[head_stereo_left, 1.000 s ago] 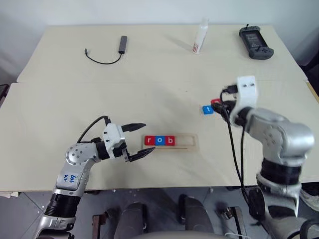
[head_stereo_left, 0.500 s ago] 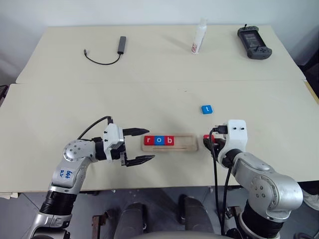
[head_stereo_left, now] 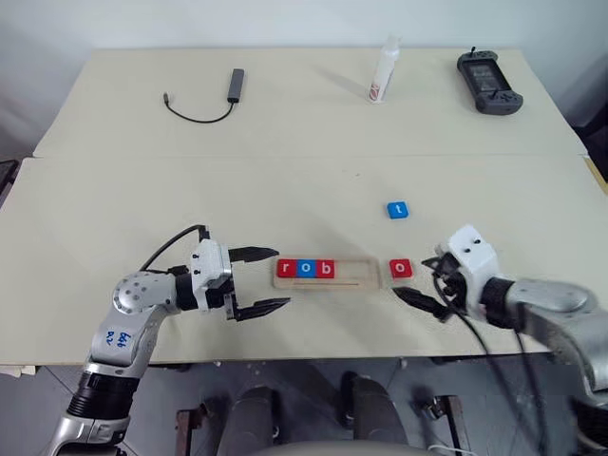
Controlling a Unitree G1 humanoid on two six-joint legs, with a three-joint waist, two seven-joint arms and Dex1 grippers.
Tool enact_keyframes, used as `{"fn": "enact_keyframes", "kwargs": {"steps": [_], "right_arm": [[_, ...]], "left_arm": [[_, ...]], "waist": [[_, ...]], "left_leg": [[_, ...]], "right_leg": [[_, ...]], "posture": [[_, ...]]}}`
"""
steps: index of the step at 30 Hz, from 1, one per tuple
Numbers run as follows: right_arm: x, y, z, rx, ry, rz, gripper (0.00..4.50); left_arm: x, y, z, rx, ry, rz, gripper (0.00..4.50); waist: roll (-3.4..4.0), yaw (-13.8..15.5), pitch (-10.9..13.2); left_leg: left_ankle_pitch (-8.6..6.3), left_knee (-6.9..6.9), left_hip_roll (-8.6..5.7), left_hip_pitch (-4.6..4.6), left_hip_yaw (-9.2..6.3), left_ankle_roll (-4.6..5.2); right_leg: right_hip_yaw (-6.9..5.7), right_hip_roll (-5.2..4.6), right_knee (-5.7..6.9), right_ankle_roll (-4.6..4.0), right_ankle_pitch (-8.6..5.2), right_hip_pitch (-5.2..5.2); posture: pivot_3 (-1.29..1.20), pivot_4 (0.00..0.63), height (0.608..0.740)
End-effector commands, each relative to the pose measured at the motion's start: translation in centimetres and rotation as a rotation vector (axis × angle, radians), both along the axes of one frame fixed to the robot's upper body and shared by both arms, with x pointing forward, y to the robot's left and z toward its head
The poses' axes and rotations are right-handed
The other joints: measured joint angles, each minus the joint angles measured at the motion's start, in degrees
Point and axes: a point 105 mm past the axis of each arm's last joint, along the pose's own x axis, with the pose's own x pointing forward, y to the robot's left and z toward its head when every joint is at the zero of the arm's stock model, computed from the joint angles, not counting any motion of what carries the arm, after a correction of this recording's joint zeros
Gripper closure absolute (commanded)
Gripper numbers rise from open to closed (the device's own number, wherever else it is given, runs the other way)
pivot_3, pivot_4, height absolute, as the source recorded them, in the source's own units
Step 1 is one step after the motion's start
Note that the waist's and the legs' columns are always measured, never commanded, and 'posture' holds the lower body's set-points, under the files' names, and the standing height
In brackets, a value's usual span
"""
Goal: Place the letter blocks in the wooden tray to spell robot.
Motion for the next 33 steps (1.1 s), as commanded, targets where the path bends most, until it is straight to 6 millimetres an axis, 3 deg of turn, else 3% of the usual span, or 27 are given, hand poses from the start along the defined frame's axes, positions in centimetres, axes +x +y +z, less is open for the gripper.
{"fn": "enact_keyframes", "kwargs": {"steps": [1, 8, 14, 17, 24, 28, 33], "right_arm": [[1.1, -0.1, 0.2, -0.030, -0.082, 0.181, 0.01], [4.2, -2.0, -0.4, -0.124, -0.067, 0.341, 0.01], [4.6, -3.1, -1.8, -0.208, 0.008, 0.431, 0.01], [5.2, -2.6, -1.5, -0.159, -0.005, 0.419, 0.60], [4.9, -1.9, -1.1, -0.117, -0.035, 0.435, 2.97], [5.0, -1.7, 0.2, -0.113, -0.074, 0.441, 3.06], [4.3, 0.8, 2.8, -0.069, -0.062, 0.517, 3.06]], "left_arm": [[-0.3, -0.2, 1.0, -0.018, -0.040, -0.010, 0.00], [-0.9, 0.0, 1.0, -0.003, -0.055, -0.004, 0.00], [-1.5, 0.2, 1.1, 0.000, -0.058, 0.013, 0.00], [-1.6, 0.2, 1.1, 0.000, -0.059, 0.022, 0.00], [-1.6, 0.3, 1.0, -0.003, -0.065, 0.039, 0.00], [-1.4, 0.4, 1.0, -0.002, -0.068, 0.044, 0.00], [-1.3, 0.7, 0.8, 0.002, -0.069, 0.055, 0.00]], "waist": [[-0.02, 0.0, 0.0], [-0.02, 0.3, 0.0], [-0.02, 1.0, 0.0], [-0.02, 1.4, 0.0], [-0.02, 1.4, 0.0], [-0.01, 1.5, 0.0], [0.01, 1.5, 0.0]], "left_leg": [[0.01, 0.00, 0.00, 0.02, 0.04, -0.02], [0.04, 0.08, 0.01, -0.01, 0.01, -0.06], [0.04, 0.17, 0.02, -0.05, 0.01, -0.07], [0.03, 0.29, 0.05, -0.03, -0.01, -0.08], [0.02, 0.38, 0.07, -0.03, -0.03, -0.10], [0.02, 0.40, 0.06, -0.05, -0.02, -0.10], [0.02, 0.41, 0.07, -0.06, -0.03, -0.10]], "right_leg": [[0.00, 0.00, 0.01, 0.00, 0.00, 0.00], [-0.03, -0.01, 0.03, 0.03, 0.02, 0.00], [-0.06, -0.02, 0.01, 0.03, 0.02, 0.04], [-0.08, -0.01, 0.08, 0.03, 0.02, 0.07], [-0.08, -0.01, 0.15, 0.03, 0.02, 0.08], [-0.08, -0.01, 0.16, 0.03, 0.02, 0.08], [-0.08, -0.01, 0.17, 0.03, 0.02, 0.06]], "posture": [[0.00, 0.150, 0.740], [0.00, 0.150, 0.740], [0.00, 0.150, 0.740], [0.00, 0.150, 0.740], [0.00, 0.150, 0.740], [0.00, 0.150, 0.740], [0.00, 0.150, 0.740]]}}
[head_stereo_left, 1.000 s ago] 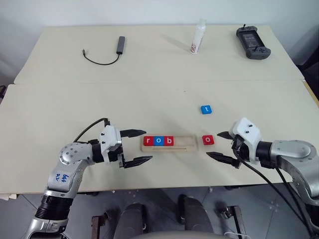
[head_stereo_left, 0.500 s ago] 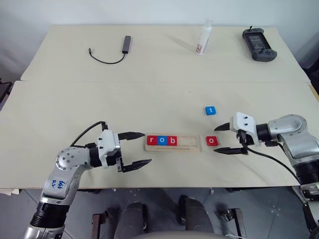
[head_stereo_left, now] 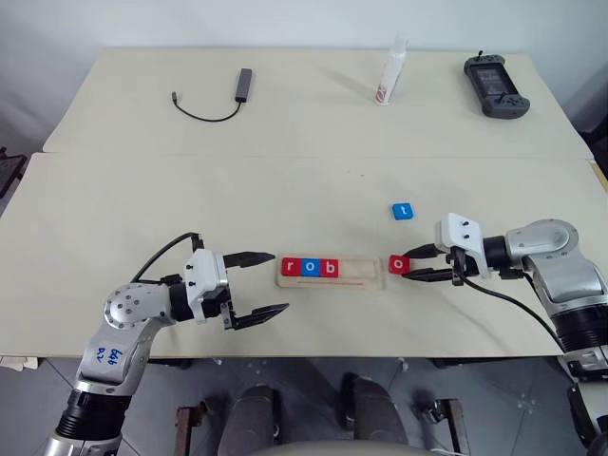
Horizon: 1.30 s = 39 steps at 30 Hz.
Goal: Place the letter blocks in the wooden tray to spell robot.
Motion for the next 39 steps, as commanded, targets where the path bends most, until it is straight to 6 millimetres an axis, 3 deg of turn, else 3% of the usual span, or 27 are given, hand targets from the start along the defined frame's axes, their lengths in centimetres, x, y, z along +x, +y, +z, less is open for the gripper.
{"fn": "enact_keyframes", "kwargs": {"steps": [1, 7, 17, 26, 31, 35, 39], "right_arm": [[-0.8, 1.9, 2.9, 0.028, 0.004, 0.071, 3.06], [-0.8, 6.0, 2.6, 0.020, 0.027, 0.126, 3.06], [-0.1, 6.5, 0.5, -0.032, 0.029, 0.114, 3.06], [0.4, 6.5, 1.2, -0.007, -0.020, 0.100, 0.01], [-0.5, 5.9, 2.4, 0.025, -0.008, 0.094, 0.01], [-0.7, 5.0, 2.3, 0.031, 0.005, 0.049, 0.95], [-0.7, 4.5, 1.6, 0.015, 0.021, 0.037, 2.32]], "left_arm": [[0.0, 0.2, 0.5, 0.000, -0.032, 0.004, 0.00], [-0.2, -0.1, 0.4, -0.011, -0.029, 0.010, 0.00], [-0.6, 0.2, 0.3, -0.021, -0.031, 0.055, 0.00], [-0.6, 0.1, 0.4, -0.022, -0.034, 0.063, 0.00], [-0.6, 0.2, 0.4, -0.021, -0.034, 0.064, 0.00], [-0.5, 0.1, 0.3, -0.021, -0.034, 0.061, 0.00], [-0.3, 0.1, 0.4, -0.022, -0.036, 0.057, 0.00]], "waist": [[0.00, 0.0, 0.0], [0.00, 0.0, 0.0], [0.00, 0.0, 0.0], [0.00, 0.1, 0.0], [0.00, 0.1, 0.0], [0.00, 0.1, 0.0], [0.00, 0.0, 0.0]], "left_leg": [[0.00, 0.00, 0.00, 0.00, 0.00, 0.00], [-0.02, 0.02, 0.02, 0.00, -0.02, -0.03], [-0.03, 0.05, -0.03, -0.07, -0.05, -0.01], [-0.04, 0.06, -0.03, -0.06, -0.05, -0.01], [-0.04, 0.05, -0.03, -0.07, -0.05, -0.02], [-0.04, 0.06, -0.02, -0.06, -0.05, -0.02], [-0.04, 0.06, -0.03, -0.06, -0.03, -0.02]], "right_leg": [[0.00, 0.00, 0.00, 0.00, 0.00, -0.01], [-0.01, 0.01, 0.02, 0.00, 0.00, -0.01], [-0.02, -0.02, 0.03, 0.00, 0.00, -0.04], [-0.02, -0.02, 0.03, 0.00, 0.00, -0.03], [-0.02, -0.02, 0.03, 0.00, 0.00, -0.04], [-0.02, -0.02, 0.03, 0.00, 0.00, -0.03], [-0.01, -0.02, 0.04, 0.00, 0.00, -0.04]], "posture": [[0.00, 0.150, 0.740], [0.00, 0.150, 0.740], [0.00, 0.150, 0.740], [0.00, 0.150, 0.740], [0.00, 0.150, 0.740], [0.00, 0.150, 0.740], [0.00, 0.150, 0.740]]}}
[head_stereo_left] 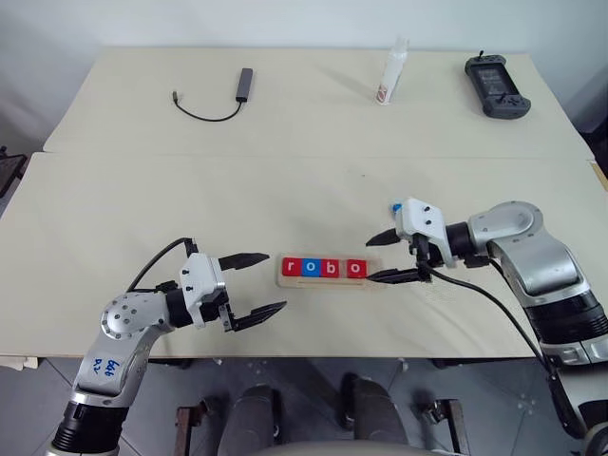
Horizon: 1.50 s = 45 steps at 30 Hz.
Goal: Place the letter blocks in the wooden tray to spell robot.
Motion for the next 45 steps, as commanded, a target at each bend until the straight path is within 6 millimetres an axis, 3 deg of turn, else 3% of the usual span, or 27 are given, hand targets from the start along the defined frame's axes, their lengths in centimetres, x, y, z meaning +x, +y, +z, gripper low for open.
{"fn": "enact_keyframes", "kwargs": {"steps": [1, 6, 12, 25, 28, 32, 36, 40, 45], "right_arm": [[-0.1, -0.4, 0.6, 0.001, -0.019, 0.005, 2.69], [-0.3, 0.2, -0.4, -0.010, -0.014, 0.030, 4.44], [-0.5, 0.5, -1.3, -0.039, -0.010, 0.053, 4.48], [0.1, 2.1, -1.1, -0.010, -0.042, 0.065, 4.48], [0.1, 1.6, -0.8, -0.010, -0.056, 0.048, 4.48], [0.3, -0.6, 0.8, 0.037, -0.104, -0.036, 4.48], [-0.4, -4.1, 1.7, 0.113, -0.152, -0.203, 3.66], [-2.1, -8.2, 1.5, 0.211, -0.304, -0.423, 2.30], [-4.8, -12.6, -0.8, 0.254, -0.394, -0.683, 0.55]], "left_arm": [[0.1, -0.1, 0.8, -0.003, -0.042, -0.011, 0.00], [0.4, -0.1, 1.4, -0.021, -0.057, -0.002, 0.00], [0.0, -0.1, 1.3, -0.005, -0.059, -0.003, 0.00], [0.1, 0.1, 1.5, -0.005, -0.063, 0.012, 0.00], [0.2, 0.1, 1.5, -0.004, -0.063, 0.011, 0.00], [0.3, 0.0, 1.5, -0.002, -0.063, 0.008, 0.00], [0.6, 0.1, 1.4, -0.001, -0.063, 0.003, 0.00], [1.4, 0.1, 1.4, -0.003, -0.066, -0.012, 0.00], [2.2, 0.1, 1.2, -0.005, -0.066, -0.023, 0.00]], "waist": [[0.00, 0.0, 0.0], [0.00, 0.0, 0.0], [0.00, 0.0, 0.0], [0.00, 0.0, 0.0], [0.00, 0.0, 0.0], [0.00, 0.3, 0.0], [0.00, 0.6, 0.0], [-0.01, 1.6, 0.0], [0.02, 1.5, 0.0]], "left_leg": [[0.00, 0.00, 0.00, 0.00, 0.00, 0.00], [0.00, 0.00, 0.00, 0.00, 0.00, 0.00], [0.00, 0.00, 0.00, 0.00, 0.00, 0.00], [0.00, 0.00, 0.00, 0.00, -0.01, 0.00], [0.00, 0.00, 0.00, 0.00, -0.01, 0.00], [0.00, 0.00, -0.01, -0.01, -0.03, 0.00], [-0.01, 0.00, -0.02, -0.03, -0.04, 0.01], [-0.02, -0.03, -0.03, -0.03, -0.02, 0.00], [-0.02, -0.02, -0.03, 0.05, 0.09, 0.00]], "right_leg": [[0.00, 0.00, 0.00, 0.00, 0.00, 0.00], [0.00, 0.00, 0.00, 0.00, 0.00, 0.00], [0.00, 0.00, -0.01, 0.00, 0.00, 0.00], [0.00, 0.00, 0.00, 0.00, 0.00, 0.00], [0.00, 0.00, 0.00, 0.00, 0.00, 0.00], [-0.01, 0.00, -0.01, 0.00, 0.00, 0.00], [-0.03, 0.00, -0.03, 0.00, 0.00, 0.01], [-0.06, 0.00, -0.04, 0.00, 0.00, 0.02], [0.01, 0.00, -0.03, 0.02, 0.01, 0.05]], "posture": [[0.00, 0.150, 0.740], [0.00, 0.150, 0.740], [0.00, 0.150, 0.740], [0.00, 0.150, 0.740], [0.00, 0.150, 0.740], [0.00, 0.150, 0.740], [0.00, 0.150, 0.740], [0.00, 0.150, 0.740], [0.00, 0.150, 0.740]]}}
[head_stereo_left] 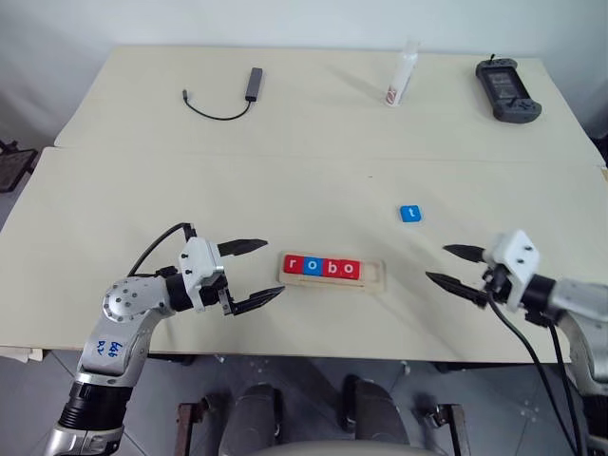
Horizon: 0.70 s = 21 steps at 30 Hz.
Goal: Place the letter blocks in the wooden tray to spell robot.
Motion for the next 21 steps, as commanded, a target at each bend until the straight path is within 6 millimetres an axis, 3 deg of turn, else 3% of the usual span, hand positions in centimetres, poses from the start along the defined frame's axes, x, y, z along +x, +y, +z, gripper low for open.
{"fn": "enact_keyframes", "kwargs": {"steps": [1, 2, 6, 9, 13, 16, 21], "right_arm": [[-1.2, -2.2, 1.0, 0.015, -0.141, -0.144, 0.26], [-1.5, -2.7, 0.7, 0.025, -0.146, -0.179, 0.01], [-2.4, -3.9, -0.4, 0.072, -0.145, -0.281, 0.01], [-2.1, -3.4, -0.4, 0.111, -0.143, -0.293, 0.01], [0.4, -1.8, 1.9, 0.218, -0.157, -0.289, 0.01], [4.1, -0.2, 3.2, 0.221, -0.112, -0.316, 0.01], [8.1, 2.0, 3.9, 0.249, -0.015, -0.375, 0.01]], "left_arm": [[0.2, -0.2, 0.4, -0.002, -0.035, -0.023, 0.00], [0.3, -0.2, 0.4, -0.001, -0.036, -0.026, 0.00], [0.8, -0.2, 0.6, 0.001, -0.046, -0.029, 0.00], [1.0, -0.1, 0.6, 0.002, -0.049, -0.029, 0.00], [0.8, -0.1, 0.6, 0.001, -0.052, -0.029, 0.00], [0.7, -0.2, 0.6, -0.002, -0.056, -0.026, 0.00], [0.5, -0.3, 0.6, -0.007, -0.063, -0.016, 0.00]], "waist": [[0.00, -0.1, 0.0], [0.02, -0.3, 0.0], [0.03, -0.7, 0.0], [0.04, -0.8, 0.0], [0.05, -1.4, 0.0], [0.08, -1.9, 0.0], [0.12, -1.2, -0.1]], "left_leg": [[0.00, -0.01, 0.01, 0.02, 0.00, 0.00], [0.00, -0.01, 0.02, 0.03, 0.01, 0.00], [0.00, -0.01, 0.04, 0.10, 0.08, 0.00], [0.00, -0.01, 0.05, 0.10, 0.06, 0.00], [0.00, 0.02, 0.07, 0.10, 0.09, 0.00], [0.00, 0.04, 0.14, 0.14, 0.11, 0.00], [0.00, 0.09, 0.14, 0.01, 0.05, -0.01]], "right_leg": [[0.00, 0.01, 0.01, 0.00, 0.00, 0.00], [0.00, 0.01, 0.01, 0.00, 0.00, 0.00], [0.09, 0.03, 0.05, 0.00, 0.00, 0.00], [0.09, 0.04, 0.06, 0.00, 0.00, 0.00], [0.14, 0.04, 0.07, 0.00, 0.00, -0.01], [0.15, 0.06, 0.12, -0.01, 0.00, -0.04], [0.12, 0.07, 0.23, -0.08, -0.04, -0.15]], "posture": [[0.00, 0.150, 0.740], [0.00, 0.150, 0.740], [0.00, 0.150, 0.740], [0.00, 0.150, 0.740], [0.00, 0.150, 0.740], [0.00, 0.150, 0.740], [0.00, 0.150, 0.740]]}}
